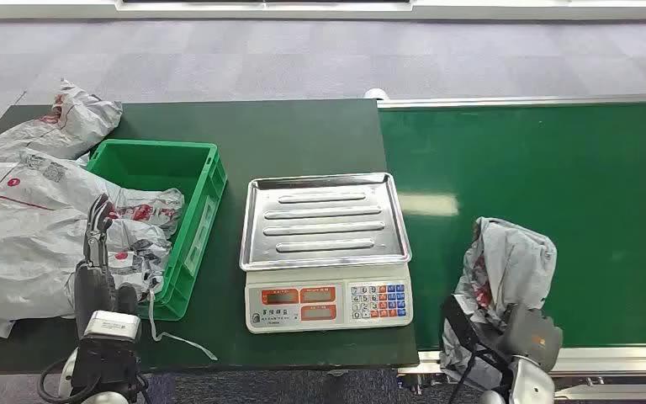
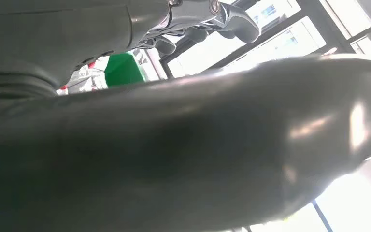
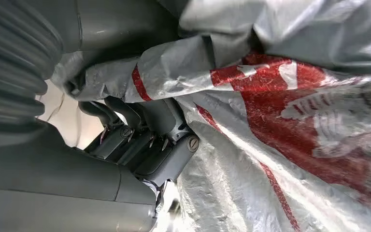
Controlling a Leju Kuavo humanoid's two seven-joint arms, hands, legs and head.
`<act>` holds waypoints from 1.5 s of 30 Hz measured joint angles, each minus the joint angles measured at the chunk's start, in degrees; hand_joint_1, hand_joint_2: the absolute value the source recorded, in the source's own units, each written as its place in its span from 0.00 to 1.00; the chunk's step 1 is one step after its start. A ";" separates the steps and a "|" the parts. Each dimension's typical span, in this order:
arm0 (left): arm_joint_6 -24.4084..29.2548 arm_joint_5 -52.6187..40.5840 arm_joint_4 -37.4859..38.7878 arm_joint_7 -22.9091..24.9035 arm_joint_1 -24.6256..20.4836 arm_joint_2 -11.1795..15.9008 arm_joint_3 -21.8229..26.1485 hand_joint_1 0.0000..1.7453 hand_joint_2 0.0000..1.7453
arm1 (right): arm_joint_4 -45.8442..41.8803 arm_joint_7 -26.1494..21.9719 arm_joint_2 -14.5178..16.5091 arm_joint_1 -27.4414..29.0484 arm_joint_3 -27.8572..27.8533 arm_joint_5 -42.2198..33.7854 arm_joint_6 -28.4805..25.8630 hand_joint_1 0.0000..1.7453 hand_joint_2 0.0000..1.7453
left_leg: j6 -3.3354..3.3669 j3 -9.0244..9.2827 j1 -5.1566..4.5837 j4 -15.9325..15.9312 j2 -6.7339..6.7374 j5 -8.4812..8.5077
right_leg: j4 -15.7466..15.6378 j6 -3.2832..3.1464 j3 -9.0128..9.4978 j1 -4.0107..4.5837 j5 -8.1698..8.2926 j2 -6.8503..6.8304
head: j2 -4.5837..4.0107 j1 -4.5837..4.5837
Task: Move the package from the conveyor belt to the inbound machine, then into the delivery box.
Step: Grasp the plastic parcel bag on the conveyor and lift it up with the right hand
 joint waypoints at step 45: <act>1.01 7.57 5.85 -8.28 -3.63 -0.26 0.85 0.00 0.00 | 4.25 -36.72 -7.08 -42.04 36.02 -55.70 6.00 1.00 1.00 | -0.07 -0.40 -0.06 -0.02 0.06 0.66 | 0.13 -0.02 -0.49 0.09 0.53 0.10 | 0.00 -0.02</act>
